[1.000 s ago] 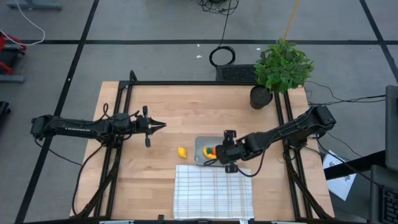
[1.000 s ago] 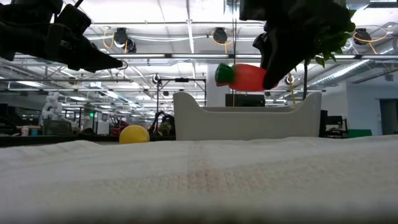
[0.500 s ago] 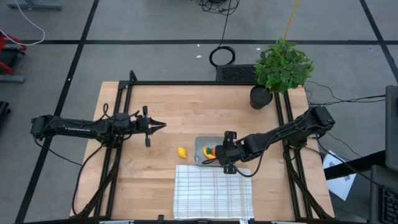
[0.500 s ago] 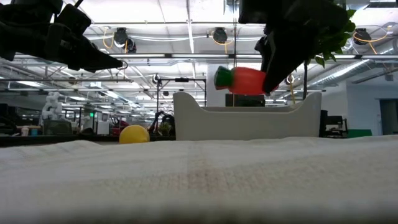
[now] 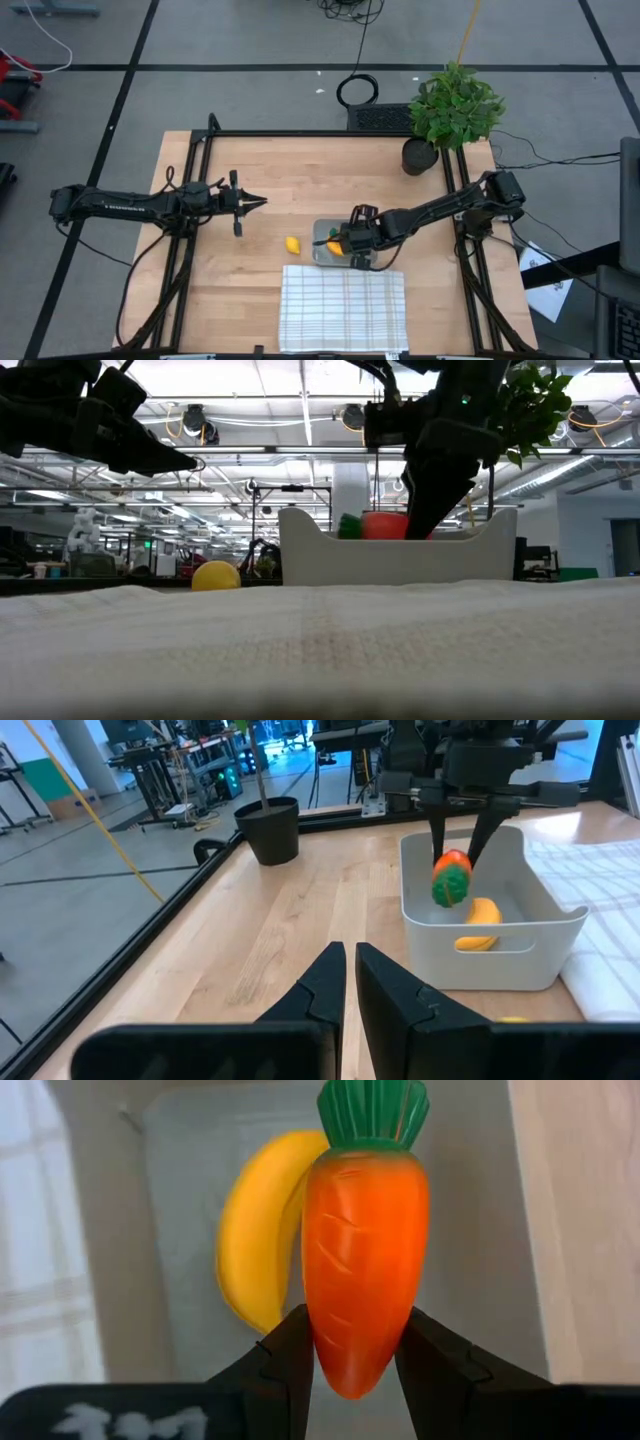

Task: Pick and placing Produce into tupperware
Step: Put the orange carrot into the gray bin

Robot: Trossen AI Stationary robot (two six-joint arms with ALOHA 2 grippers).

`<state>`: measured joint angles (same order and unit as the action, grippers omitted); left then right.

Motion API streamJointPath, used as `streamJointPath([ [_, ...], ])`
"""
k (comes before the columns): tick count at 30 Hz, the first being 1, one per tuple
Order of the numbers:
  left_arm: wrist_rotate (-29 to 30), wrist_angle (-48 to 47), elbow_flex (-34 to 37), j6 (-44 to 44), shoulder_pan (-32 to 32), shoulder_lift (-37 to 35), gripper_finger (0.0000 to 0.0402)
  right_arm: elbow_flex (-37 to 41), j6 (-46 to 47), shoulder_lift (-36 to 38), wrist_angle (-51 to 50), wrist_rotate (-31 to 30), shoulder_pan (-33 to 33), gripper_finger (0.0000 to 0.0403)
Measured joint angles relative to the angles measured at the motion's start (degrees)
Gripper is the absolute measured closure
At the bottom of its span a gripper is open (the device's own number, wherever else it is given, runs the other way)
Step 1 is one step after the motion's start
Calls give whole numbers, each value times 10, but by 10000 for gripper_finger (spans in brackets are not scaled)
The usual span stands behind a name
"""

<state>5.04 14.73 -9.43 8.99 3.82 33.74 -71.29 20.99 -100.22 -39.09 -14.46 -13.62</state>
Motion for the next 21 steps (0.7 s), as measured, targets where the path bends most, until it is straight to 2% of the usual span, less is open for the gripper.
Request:
streamJointPath([
  [21, 0, -1, 0, 0, 0, 0, 369, 0, 25, -9, -27, 13, -1, 293],
])
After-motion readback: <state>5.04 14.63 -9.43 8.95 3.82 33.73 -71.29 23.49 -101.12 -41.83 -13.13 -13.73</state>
